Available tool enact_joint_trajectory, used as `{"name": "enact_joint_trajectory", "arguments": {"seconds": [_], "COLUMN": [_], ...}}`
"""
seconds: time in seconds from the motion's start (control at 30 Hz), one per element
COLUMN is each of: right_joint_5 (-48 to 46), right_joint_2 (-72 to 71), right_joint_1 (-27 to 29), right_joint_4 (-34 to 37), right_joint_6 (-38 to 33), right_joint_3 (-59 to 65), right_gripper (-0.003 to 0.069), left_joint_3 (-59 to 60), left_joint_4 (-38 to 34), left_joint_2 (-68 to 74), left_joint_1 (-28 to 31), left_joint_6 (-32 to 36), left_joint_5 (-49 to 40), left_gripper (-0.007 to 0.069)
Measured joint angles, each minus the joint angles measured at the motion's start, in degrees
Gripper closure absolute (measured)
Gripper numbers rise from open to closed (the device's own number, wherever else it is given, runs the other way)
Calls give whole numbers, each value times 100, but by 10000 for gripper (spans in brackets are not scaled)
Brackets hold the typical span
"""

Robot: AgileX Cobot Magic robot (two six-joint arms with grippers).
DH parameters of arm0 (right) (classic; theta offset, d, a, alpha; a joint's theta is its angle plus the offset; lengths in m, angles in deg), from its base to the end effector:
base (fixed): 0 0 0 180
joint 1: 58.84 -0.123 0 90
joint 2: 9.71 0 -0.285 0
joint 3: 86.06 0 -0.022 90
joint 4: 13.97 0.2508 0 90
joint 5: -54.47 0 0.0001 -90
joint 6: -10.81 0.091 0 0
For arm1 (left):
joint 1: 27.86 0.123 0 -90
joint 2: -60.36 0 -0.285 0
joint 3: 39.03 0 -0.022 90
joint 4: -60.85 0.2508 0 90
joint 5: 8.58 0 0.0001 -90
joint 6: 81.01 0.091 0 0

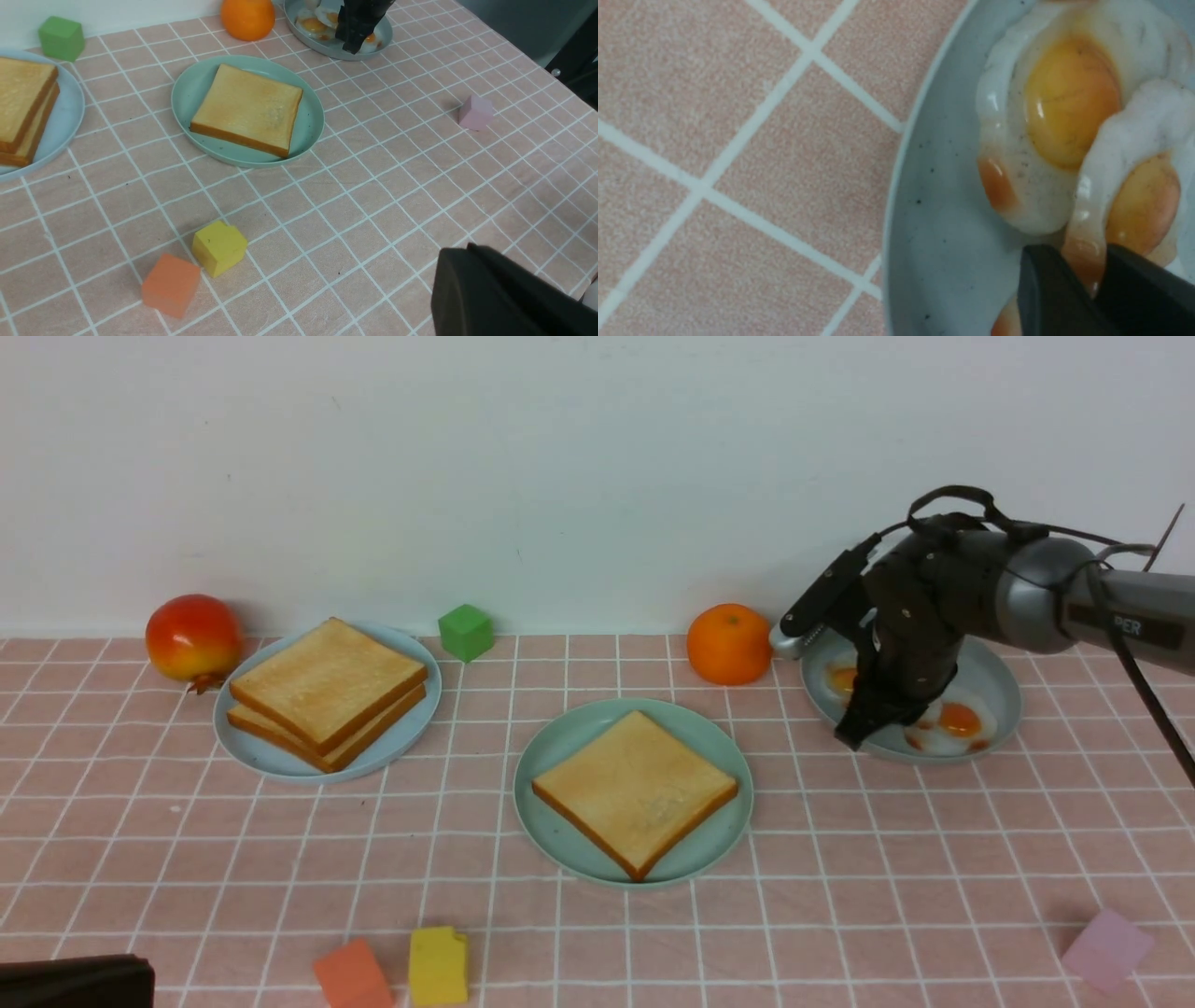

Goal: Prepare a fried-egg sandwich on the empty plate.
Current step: Use the right arm to grab a fried egg, then use the right arm to place the fried egg on the slice of bread in the middle

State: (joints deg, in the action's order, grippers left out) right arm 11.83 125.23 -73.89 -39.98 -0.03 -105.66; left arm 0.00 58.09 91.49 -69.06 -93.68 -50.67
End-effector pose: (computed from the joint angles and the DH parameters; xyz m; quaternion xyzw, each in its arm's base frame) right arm 0.4649 0.0970 0.1585 -0.3442 0.9022 -0.1743 0.1926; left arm 0.0497 -0.0474 0.3417 0.1989 0.8059 -0.2732 0.4862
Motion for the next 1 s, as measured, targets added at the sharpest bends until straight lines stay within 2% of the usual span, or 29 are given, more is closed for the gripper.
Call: {"name": "enact_joint_trajectory", "arguments": {"seconds": [0.13, 0.33, 0.63, 0.8, 1.0], "right_joint_5": [-171, -495, -799, -1310, -1099], "right_joint_2": [-152, -553, -1275, -2065, -2933], "right_joint_1": [0, 6, -155, -787, -2324], "right_joint_4": [13, 93, -186, 40, 342], "right_joint_6": [0, 0, 60, 607, 975], "right_joint_3": [0, 29, 45, 144, 1251], "right_gripper": [546, 547, 547, 547, 547], "left_joint_3": [0, 0, 0, 0, 0], "left_joint_4": [0, 0, 44, 310, 521], "left_joint_2": [0, 0, 0, 0, 0], "left_joint_1": [0, 0, 0, 0, 0], "left_joint_6": [0, 0, 0, -110, -188], "left_joint_5": [-12, -12, -17, -70, -308], "left_gripper": [638, 638, 638, 638, 637]}}
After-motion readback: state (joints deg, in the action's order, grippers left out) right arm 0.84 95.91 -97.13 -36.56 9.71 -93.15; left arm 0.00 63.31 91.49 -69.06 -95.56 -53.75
